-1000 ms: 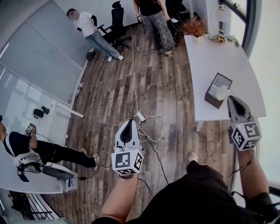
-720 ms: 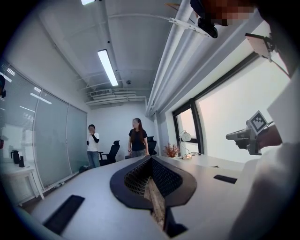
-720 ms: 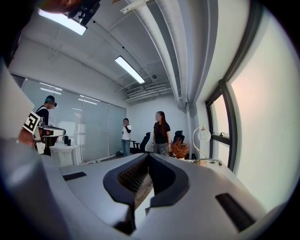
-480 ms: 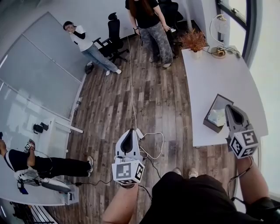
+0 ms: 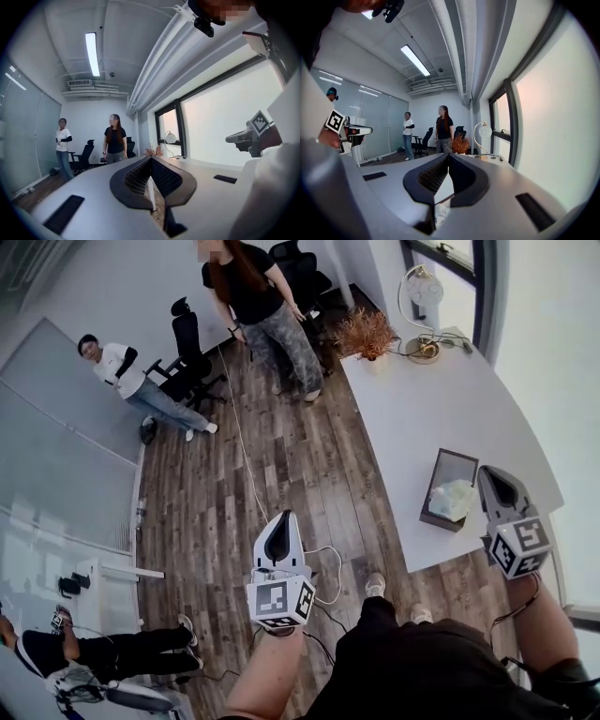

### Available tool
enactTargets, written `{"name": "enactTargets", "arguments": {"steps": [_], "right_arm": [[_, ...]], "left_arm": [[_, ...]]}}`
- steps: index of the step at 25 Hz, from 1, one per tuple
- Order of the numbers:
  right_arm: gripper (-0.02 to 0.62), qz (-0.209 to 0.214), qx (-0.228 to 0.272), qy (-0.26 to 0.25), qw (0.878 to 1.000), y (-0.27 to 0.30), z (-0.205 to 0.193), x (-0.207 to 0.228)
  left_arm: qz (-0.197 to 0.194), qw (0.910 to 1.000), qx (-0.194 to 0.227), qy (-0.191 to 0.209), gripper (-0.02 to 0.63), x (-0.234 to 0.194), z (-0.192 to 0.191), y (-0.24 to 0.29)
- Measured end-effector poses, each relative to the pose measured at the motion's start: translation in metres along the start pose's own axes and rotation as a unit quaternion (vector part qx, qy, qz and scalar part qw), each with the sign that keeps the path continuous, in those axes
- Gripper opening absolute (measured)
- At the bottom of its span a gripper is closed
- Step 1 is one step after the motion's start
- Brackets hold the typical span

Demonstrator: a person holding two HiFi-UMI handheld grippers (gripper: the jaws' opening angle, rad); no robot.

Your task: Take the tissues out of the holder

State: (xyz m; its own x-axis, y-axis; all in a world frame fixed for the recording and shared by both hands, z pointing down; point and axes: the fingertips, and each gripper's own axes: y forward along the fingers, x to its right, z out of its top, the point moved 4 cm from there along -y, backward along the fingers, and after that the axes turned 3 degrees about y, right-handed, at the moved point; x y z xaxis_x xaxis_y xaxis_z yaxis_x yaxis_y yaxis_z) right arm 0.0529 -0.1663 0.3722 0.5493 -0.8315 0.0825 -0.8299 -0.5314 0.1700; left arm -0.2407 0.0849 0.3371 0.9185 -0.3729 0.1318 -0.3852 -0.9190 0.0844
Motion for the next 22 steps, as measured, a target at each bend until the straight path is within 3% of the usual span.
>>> {"name": "enactTargets", "arguments": {"steps": [5,14,22], "right_arm": [[0.006,-0.060,-0.006,0.012,0.998,0.007,-0.006,0.000],[0.006,-0.187,-0.017,0.023,0.982,0.005,-0.001,0.004],[0.006,-0.227,-0.036,0.044,0.972,-0.006,-0.012,-0.005]], "left_arm": [[-0.082,0.9966,0.012,0.004,0.005,0.001,0.004,0.071],[-0.207,0.9782,0.019,0.004,0.005,0.007,0.001,0.163],[-0.284,0.9587,0.013,-0.006,0.005,0.042,-0.016,0.202]]}}
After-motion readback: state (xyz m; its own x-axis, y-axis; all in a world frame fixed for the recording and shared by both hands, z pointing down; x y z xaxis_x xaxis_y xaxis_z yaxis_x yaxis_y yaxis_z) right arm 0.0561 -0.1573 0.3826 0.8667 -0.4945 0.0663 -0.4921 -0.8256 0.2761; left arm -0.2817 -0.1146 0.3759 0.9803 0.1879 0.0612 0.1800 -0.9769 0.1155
